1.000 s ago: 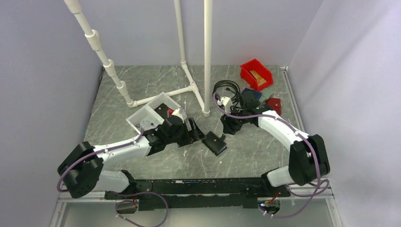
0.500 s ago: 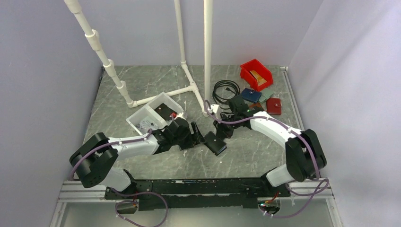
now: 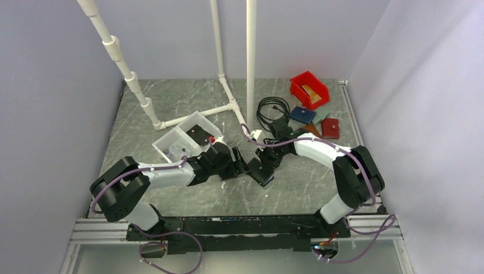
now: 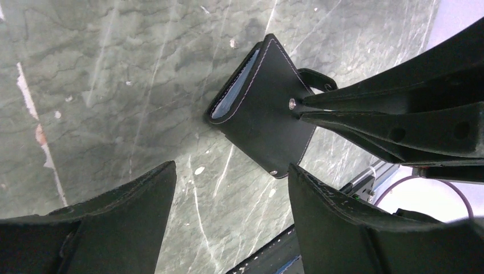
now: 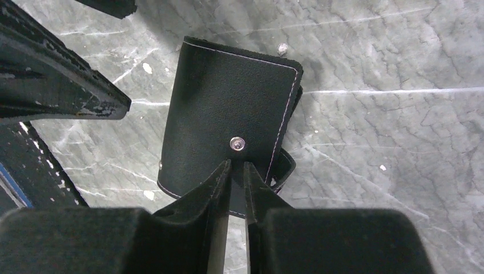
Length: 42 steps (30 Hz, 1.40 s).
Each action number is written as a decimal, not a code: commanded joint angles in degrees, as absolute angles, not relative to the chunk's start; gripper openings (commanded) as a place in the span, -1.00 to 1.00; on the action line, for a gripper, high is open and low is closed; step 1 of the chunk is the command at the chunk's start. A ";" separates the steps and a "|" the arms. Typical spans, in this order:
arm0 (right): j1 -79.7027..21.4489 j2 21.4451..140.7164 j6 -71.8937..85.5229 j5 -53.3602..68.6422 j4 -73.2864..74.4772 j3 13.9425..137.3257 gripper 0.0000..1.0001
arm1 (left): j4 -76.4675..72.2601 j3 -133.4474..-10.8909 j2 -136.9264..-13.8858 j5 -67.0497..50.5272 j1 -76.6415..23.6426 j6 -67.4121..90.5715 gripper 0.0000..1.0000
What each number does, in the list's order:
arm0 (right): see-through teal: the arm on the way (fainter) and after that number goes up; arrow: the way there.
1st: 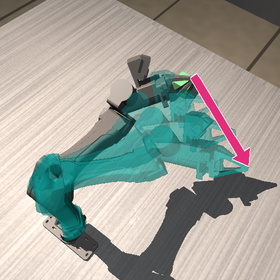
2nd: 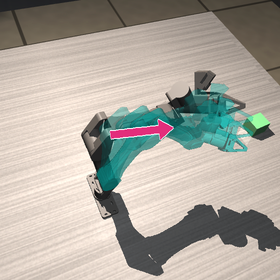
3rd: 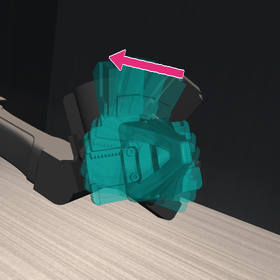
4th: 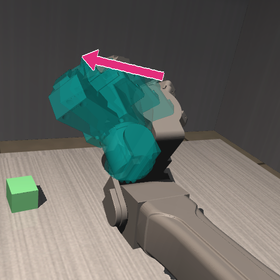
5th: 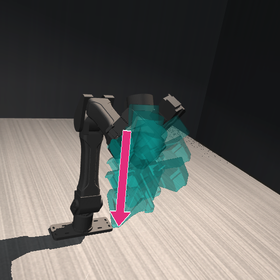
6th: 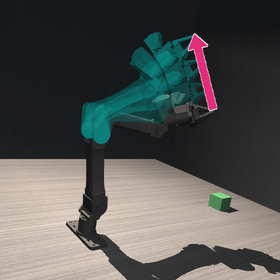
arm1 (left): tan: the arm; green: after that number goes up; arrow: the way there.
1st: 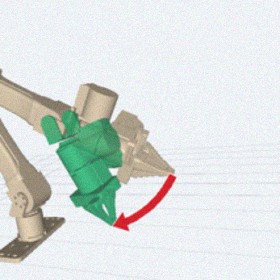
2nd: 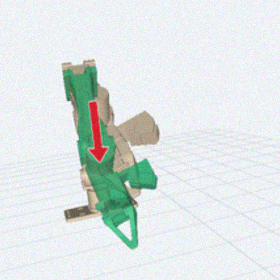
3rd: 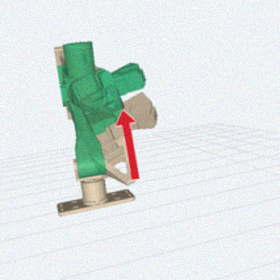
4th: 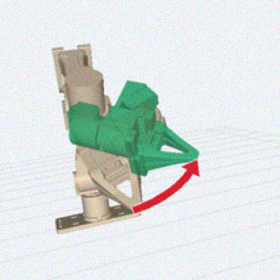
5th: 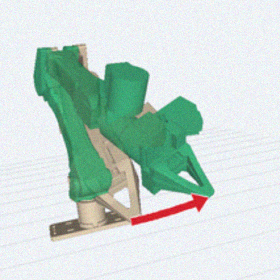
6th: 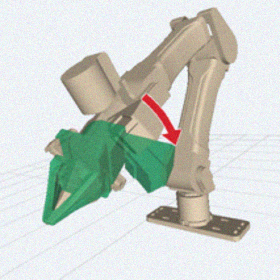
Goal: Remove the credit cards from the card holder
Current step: Open the card holder at the center of the board.
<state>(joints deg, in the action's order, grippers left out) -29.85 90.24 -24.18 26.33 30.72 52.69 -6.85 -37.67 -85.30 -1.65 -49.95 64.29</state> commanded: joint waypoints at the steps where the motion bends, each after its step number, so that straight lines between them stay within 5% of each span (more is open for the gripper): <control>1: -29.62 90.73 -23.82 23.82 29.42 54.49 -0.61 | -12.77 -36.92 -86.57 -3.29 -50.22 63.64 0.52; 7: -28.10 88.27 -23.65 25.72 29.33 54.19 -0.42 | -12.29 -37.08 -87.82 -3.47 -50.22 63.36 0.54; 31: -25.85 90.64 -22.50 24.97 30.17 55.02 -0.16 | -14.62 -37.73 -91.75 -6.18 -50.19 63.54 0.41; 42: -25.84 92.64 -22.25 33.34 32.82 56.47 -0.28 | -15.84 -37.71 -92.78 -6.77 -50.19 63.81 0.41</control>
<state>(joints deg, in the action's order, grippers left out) -26.00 92.92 -22.76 28.38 31.57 54.35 -15.18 -37.21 -91.68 -6.26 -49.95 63.94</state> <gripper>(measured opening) 0.379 0.702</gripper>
